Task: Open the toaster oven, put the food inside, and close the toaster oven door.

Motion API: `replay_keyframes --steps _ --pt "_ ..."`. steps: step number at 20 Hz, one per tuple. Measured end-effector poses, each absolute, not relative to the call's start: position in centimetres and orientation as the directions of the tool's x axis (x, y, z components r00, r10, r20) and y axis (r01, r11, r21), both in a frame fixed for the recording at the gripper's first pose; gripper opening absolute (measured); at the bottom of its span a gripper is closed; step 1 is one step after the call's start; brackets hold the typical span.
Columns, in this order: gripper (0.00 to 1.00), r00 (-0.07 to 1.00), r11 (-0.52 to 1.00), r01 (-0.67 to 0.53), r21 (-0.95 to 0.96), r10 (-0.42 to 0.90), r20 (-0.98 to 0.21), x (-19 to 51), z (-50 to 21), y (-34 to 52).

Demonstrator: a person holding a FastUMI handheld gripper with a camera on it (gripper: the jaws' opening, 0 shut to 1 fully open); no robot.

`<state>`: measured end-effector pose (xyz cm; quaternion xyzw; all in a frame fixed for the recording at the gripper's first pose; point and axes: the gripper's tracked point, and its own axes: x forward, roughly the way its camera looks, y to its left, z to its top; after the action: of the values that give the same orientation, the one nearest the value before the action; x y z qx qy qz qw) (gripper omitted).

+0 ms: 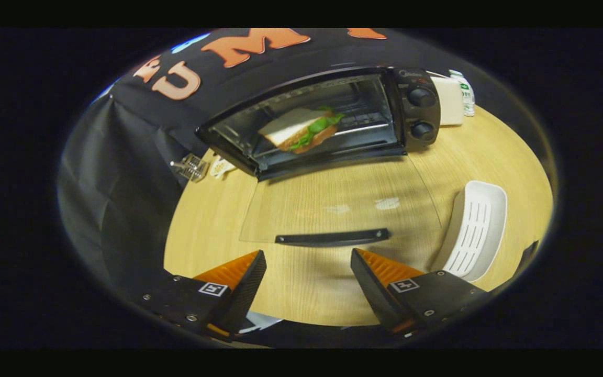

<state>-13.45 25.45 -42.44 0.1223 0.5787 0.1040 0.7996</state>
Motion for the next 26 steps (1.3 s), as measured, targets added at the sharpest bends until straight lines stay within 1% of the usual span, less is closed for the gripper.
replay_keyframes --steps 2,6,9,11,12,13,15,18,22,26 --pt "0.95 0.285 0.963 -0.064 0.261 0.268 -0.920 -14.5 -44.0 24.9" --pt "0.95 0.295 0.983 -0.082 0.167 0.184 -0.937 -13.3 -46.3 24.2" --pt "0.92 0.296 0.988 -0.120 0.099 0.130 -0.946 -13.2 -47.6 24.3" --pt "0.91 0.324 0.987 -0.143 0.071 0.115 -0.939 -12.2 -47.6 24.7" --pt "0.90 0.310 0.988 -0.149 0.049 0.094 -0.946 -12.4 -48.1 24.4" --pt "0.90 0.339 0.989 -0.147 0.029 0.078 -0.938 -11.8 -48.2 24.3" --pt "0.88 0.358 0.987 -0.158 0.006 0.063 -0.932 -11.4 -47.9 24.2" --pt "0.86 0.394 0.990 -0.138 0.014 0.068 -0.917 -10.4 -46.1 24.3" --pt "0.86 0.499 0.988 -0.157 0.015 0.092 -0.861 -6.8 -42.1 24.8" --pt "0.86 0.554 0.988 -0.149 0.029 0.108 -0.826 -3.0 -39.6 25.6"
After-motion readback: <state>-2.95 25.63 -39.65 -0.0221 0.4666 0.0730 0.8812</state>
